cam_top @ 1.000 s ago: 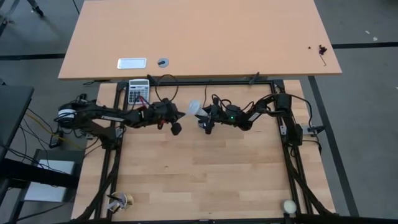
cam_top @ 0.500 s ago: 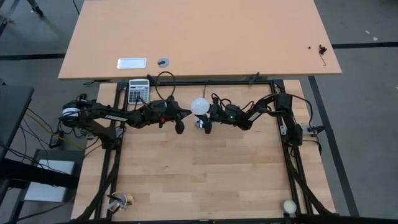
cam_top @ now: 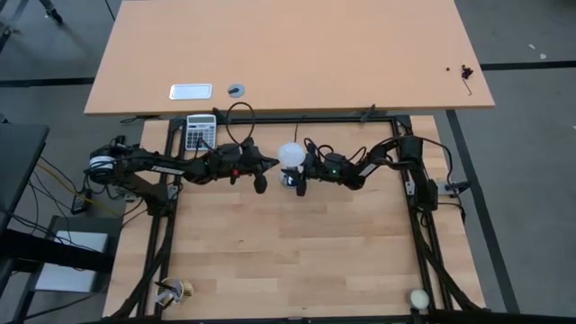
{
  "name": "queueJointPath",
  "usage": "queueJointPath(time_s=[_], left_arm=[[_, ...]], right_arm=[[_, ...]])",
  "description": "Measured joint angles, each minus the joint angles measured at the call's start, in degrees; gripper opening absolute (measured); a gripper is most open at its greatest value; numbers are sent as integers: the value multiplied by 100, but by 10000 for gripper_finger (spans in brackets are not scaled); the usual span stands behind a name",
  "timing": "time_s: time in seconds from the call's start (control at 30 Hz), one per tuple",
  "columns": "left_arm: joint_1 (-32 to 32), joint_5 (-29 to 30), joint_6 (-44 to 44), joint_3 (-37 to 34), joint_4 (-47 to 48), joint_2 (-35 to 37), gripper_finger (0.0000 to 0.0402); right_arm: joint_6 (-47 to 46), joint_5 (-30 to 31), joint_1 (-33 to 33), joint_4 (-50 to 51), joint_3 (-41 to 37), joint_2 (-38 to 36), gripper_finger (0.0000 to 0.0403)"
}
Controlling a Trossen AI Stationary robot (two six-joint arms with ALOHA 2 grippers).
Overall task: Screw lightbulb
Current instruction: Insert the lightbulb into the lamp
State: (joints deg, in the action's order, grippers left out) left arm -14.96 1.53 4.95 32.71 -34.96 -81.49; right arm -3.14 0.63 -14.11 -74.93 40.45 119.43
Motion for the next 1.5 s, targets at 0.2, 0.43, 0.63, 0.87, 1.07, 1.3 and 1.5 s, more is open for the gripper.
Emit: queueJointPath(time_s=[0.2,0.43,0.63,0.87,1.07,1.3,1.5], left_arm=[[2,-40,-13,0,4,0,0],[7,-53,-17,0,5,-2,0],[7,-120,-17,0,9,-2,0],[7,-127,-18,0,13,-4,0],[7,-132,-20,0,17,-4,0],[7,-134,-36,0,15,-4,0],[7,-136,-51,-2,11,-4,0]], right_arm=[[-29,1,7,180,-15,-164,214],[-28,103,11,834,-15,-531,226],[-25,115,11,943,-15,-758,235],[-17,130,17,946,-15,-843,237],[4,130,20,957,-15,-843,236],[383,130,20,1252,-9,-821,228],[616,287,17,1258,-9,-809,227]])
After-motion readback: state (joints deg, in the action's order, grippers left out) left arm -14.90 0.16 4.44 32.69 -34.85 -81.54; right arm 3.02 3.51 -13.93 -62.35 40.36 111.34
